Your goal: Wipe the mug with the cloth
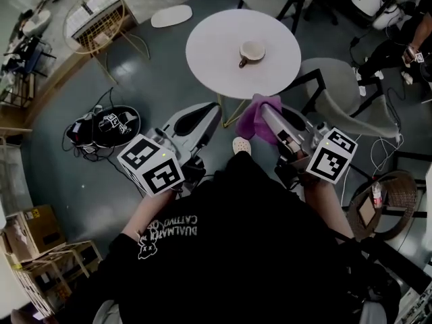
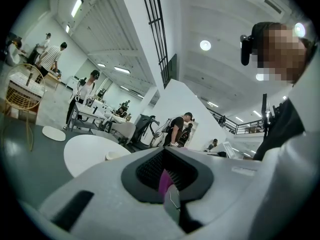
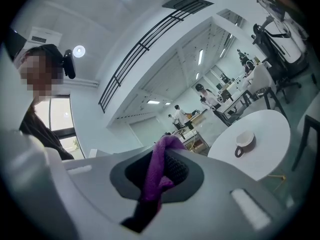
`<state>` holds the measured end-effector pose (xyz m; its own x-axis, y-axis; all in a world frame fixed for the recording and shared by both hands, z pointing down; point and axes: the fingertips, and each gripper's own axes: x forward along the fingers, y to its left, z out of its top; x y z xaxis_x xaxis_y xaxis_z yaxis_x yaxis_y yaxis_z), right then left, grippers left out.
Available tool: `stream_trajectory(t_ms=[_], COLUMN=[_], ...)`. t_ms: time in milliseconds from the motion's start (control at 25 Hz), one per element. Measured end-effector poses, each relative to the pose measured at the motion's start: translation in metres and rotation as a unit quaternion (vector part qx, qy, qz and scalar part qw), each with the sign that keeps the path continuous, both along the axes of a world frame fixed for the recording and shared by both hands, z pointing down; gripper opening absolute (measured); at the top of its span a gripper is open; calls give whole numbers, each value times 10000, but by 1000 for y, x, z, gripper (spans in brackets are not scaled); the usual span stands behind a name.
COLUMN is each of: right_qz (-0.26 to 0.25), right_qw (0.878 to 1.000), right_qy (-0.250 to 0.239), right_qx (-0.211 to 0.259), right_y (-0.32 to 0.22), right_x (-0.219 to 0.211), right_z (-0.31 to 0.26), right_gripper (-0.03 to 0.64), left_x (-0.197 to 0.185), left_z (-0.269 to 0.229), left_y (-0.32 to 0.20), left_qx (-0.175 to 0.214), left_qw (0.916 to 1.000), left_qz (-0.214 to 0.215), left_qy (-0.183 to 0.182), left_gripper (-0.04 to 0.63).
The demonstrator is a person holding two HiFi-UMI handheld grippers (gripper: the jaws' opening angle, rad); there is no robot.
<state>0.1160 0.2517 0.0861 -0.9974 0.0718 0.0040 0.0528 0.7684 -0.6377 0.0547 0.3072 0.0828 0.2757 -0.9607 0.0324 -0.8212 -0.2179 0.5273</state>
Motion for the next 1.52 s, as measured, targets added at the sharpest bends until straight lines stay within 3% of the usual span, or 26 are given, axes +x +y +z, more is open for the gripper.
stream_trajectory(t_ms=[240, 440, 640, 1000, 1240, 1520], right_qz=[-95, -185, -278, -468, -696, -1168], right_qw=[9998, 9995, 9985, 9939, 9903, 9825], right_qy=[99, 153, 255, 424, 576, 276], right_qx=[-112, -210, -392, -905, -1055, -1425], right_y=[-18, -52, -107, -170, -202, -209], right_x=[-10, -26, -53, -78, -94, -108], right_z=[7, 18, 36, 73, 106, 142], right_gripper=[23, 23, 23, 23, 23, 23], left_x=[-6, -13, -38, -62, -78, -100], left_z=[7, 20, 42, 89, 126, 173], left_y=[-18, -49, -104, -165, -204, -228], left_qx=[-131, -182, -402, -974, -1268, -1529], left_qw=[9999, 9996, 9991, 9947, 9906, 9864], left_qz=[-51, -17, -108, -316, -428, -582], left_qy=[67, -217, 113, 77, 284, 154], left_gripper=[-2, -2, -2, -2, -2, -2])
